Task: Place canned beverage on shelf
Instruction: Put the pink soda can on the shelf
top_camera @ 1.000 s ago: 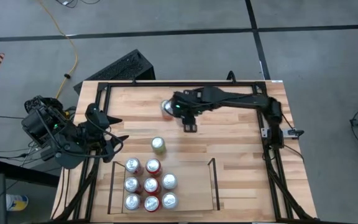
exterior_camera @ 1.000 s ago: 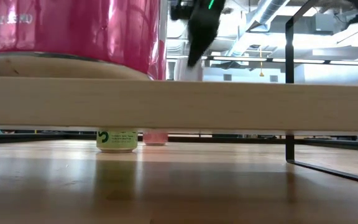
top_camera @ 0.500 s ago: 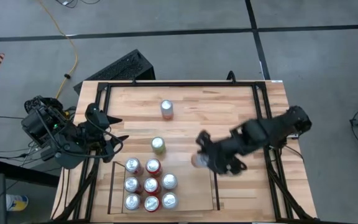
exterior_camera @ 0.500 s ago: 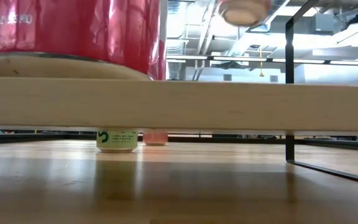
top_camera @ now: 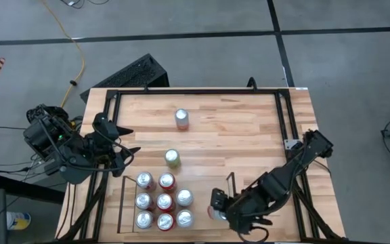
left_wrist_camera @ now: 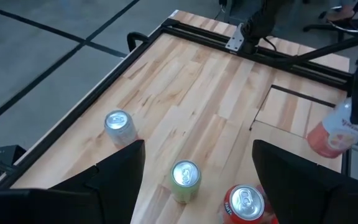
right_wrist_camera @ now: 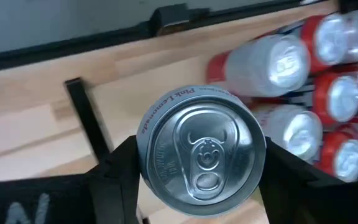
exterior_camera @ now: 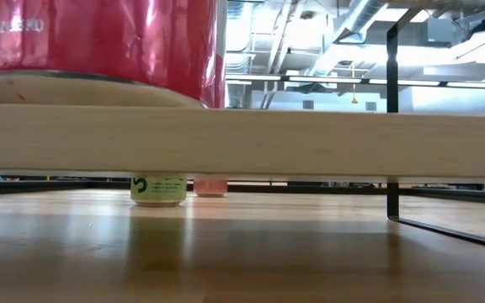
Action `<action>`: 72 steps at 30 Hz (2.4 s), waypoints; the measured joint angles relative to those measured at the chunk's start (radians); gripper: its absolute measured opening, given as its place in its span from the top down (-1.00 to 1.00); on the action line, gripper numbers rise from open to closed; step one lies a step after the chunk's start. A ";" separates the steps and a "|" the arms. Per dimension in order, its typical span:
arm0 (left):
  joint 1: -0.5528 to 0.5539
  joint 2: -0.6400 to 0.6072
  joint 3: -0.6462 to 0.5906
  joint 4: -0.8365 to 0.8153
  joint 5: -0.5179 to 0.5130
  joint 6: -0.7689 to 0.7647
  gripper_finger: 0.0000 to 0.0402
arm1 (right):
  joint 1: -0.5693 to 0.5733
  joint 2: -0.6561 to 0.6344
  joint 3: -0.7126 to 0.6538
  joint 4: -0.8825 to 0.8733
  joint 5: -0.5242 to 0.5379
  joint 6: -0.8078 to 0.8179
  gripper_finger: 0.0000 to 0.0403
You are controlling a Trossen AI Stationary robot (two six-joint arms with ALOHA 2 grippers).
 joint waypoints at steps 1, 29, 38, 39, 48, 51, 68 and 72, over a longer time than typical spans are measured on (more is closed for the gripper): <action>0.000 0.000 0.000 0.000 0.000 -0.002 -0.40 | 0.003 0.005 -0.001 -0.006 -0.009 -0.005 -0.15; 0.000 0.002 0.000 0.003 0.006 -0.008 -0.40 | -0.106 0.093 0.002 0.107 -0.182 -0.135 -0.15; 0.000 0.002 0.000 0.001 0.006 -0.008 -0.40 | -0.114 0.145 0.001 0.119 -0.246 -0.135 -0.15; 0.000 0.002 0.000 0.001 0.006 -0.008 -0.40 | -0.116 0.145 0.001 0.125 -0.246 -0.135 -0.15; 0.000 0.002 0.000 0.000 0.006 -0.006 -0.40 | -0.137 0.145 0.001 0.120 -0.271 -0.132 -0.17; 0.000 0.002 0.000 0.000 0.006 -0.006 -0.40 | -0.136 0.153 0.002 0.109 -0.305 -0.114 -0.17; 0.000 0.002 0.000 0.000 0.006 0.008 -0.40 | -0.149 0.160 0.002 0.111 -0.316 -0.019 -0.39; 0.000 0.002 0.000 0.000 0.006 0.009 -0.40 | -0.148 0.160 0.002 0.119 -0.316 0.009 -0.45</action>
